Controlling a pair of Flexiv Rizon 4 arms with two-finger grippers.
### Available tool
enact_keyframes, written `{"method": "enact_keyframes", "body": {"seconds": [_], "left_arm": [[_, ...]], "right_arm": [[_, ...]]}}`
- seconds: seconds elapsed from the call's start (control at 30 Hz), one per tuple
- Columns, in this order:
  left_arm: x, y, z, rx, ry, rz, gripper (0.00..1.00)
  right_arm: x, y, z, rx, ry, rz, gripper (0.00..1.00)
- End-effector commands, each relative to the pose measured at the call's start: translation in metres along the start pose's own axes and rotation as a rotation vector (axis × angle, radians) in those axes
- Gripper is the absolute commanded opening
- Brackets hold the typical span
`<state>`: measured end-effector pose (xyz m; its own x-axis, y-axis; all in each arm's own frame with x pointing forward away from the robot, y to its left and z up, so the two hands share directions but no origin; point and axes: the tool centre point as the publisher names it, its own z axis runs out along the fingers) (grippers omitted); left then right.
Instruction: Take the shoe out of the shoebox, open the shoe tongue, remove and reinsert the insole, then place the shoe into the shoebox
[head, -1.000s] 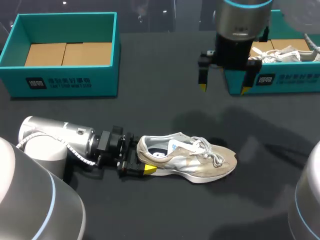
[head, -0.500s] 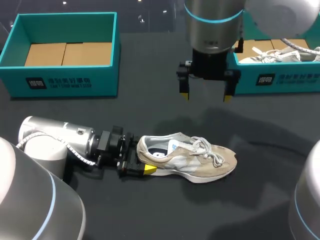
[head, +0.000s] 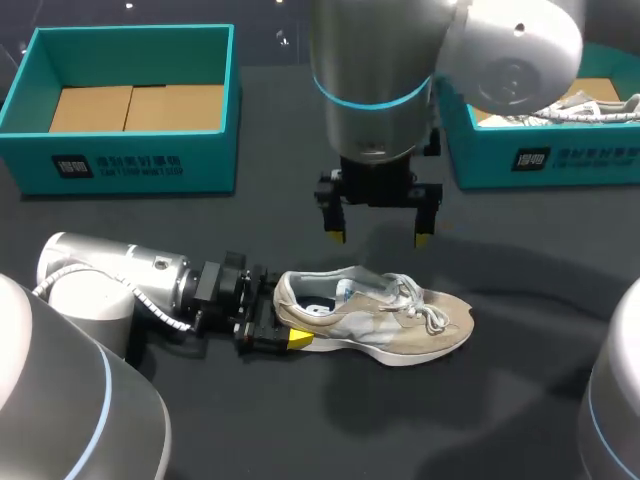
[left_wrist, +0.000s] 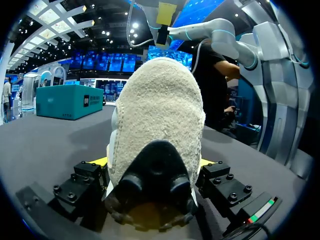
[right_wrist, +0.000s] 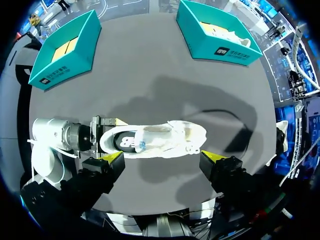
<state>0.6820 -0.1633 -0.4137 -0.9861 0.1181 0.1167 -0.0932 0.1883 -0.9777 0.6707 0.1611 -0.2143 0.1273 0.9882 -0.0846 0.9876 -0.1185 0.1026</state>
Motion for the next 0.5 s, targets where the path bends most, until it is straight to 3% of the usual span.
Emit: {"method": "enact_keyframes", "body": {"seconds": [0.03, 0.3, 0.5], "left_arm": [[0.001, 0.003, -0.001, 0.0, -0.004, -0.001, 0.0], [0.001, 0.003, -0.001, 0.0, -0.004, -0.001, 0.0], [0.001, 0.003, -0.001, 0.0, -0.004, -0.001, 0.0]], "right_arm": [[0.029, -0.017, 0.012, 0.021, -0.089, 0.108, 1.0], [0.029, -0.017, 0.012, 0.021, -0.089, 0.108, 1.0], [0.054, -0.026, 0.031, -0.026, -0.197, 0.108, 1.0]]}}
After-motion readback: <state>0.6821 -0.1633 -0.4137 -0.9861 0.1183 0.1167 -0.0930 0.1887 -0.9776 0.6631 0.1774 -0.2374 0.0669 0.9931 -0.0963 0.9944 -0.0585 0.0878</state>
